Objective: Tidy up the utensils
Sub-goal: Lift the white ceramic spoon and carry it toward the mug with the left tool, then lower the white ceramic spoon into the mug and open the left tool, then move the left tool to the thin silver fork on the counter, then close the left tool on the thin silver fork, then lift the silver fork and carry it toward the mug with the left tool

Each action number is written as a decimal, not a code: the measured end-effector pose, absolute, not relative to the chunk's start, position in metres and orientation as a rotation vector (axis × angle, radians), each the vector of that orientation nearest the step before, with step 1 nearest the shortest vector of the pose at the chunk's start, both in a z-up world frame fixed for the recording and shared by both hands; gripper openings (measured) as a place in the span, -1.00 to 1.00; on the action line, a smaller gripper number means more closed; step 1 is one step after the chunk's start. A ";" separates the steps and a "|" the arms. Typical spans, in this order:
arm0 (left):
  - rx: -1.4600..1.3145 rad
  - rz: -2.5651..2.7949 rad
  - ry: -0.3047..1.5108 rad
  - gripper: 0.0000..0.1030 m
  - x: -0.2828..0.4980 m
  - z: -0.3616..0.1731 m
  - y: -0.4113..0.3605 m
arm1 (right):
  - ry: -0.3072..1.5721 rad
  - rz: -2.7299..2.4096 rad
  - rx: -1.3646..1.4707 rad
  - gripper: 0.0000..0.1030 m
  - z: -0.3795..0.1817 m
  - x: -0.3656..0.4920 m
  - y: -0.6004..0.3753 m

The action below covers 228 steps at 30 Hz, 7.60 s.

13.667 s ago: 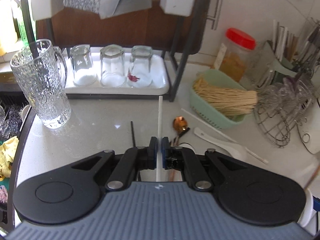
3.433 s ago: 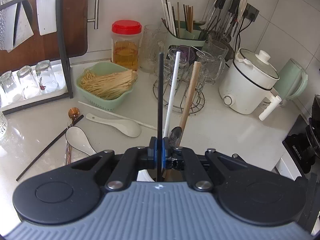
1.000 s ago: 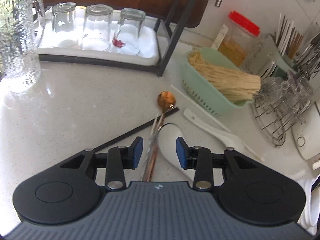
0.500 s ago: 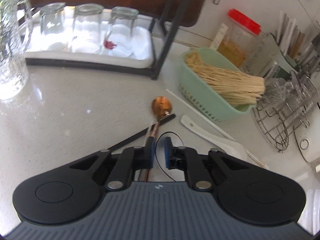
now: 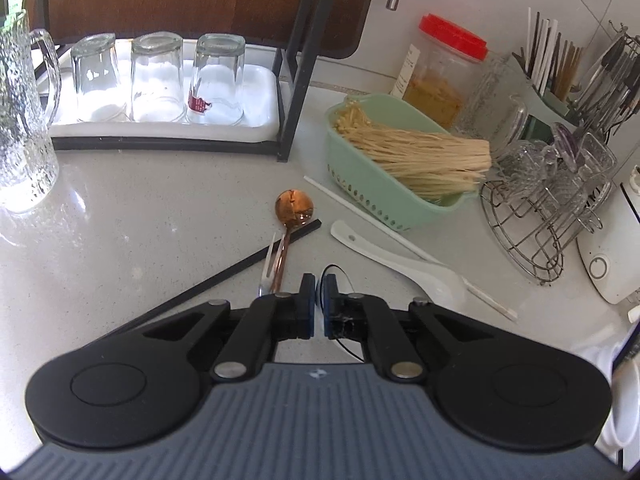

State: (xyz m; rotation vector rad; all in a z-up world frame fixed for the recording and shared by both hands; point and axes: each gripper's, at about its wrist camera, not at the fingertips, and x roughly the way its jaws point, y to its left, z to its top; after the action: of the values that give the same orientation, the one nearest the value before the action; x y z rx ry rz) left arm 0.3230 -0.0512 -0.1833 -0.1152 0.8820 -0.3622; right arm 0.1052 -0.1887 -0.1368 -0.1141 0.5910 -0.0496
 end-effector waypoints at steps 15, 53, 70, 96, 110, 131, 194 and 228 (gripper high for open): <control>-0.051 -0.465 0.764 -0.91 0.286 -0.108 -0.046 | 0.577 -0.110 -0.097 0.72 -0.139 0.110 -0.180; 0.038 -0.403 0.524 -0.90 0.211 -0.009 -0.104 | 0.518 0.011 -0.108 0.72 -0.143 0.111 -0.193; 0.199 -0.496 0.615 -0.89 0.206 -0.063 -0.135 | 0.499 0.005 -0.095 0.71 -0.145 0.115 -0.191; 0.135 -0.592 0.798 -0.81 0.197 -0.087 -0.142 | 0.493 -0.001 -0.100 0.72 -0.145 0.115 -0.191; 0.005 -0.519 0.765 -0.37 0.199 -0.071 -0.104 | 0.486 0.016 -0.106 0.72 -0.147 0.114 -0.192; 0.004 -0.273 0.894 -0.37 0.329 -0.172 -0.054 | 0.514 0.038 -0.115 0.71 -0.144 0.117 -0.193; -0.063 -0.289 0.850 -0.83 0.278 -0.145 -0.065 | 0.501 0.086 -0.163 0.72 -0.146 0.119 -0.195; -0.120 -0.443 0.577 -0.83 0.227 -0.014 -0.076 | 0.506 0.073 -0.146 0.72 -0.146 0.119 -0.194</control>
State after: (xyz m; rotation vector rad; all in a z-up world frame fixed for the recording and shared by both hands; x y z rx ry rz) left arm 0.2271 -0.0762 -0.0139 -0.1200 0.5769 -0.4434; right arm 0.1187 -0.1942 -0.1456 -0.1462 0.5059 0.0730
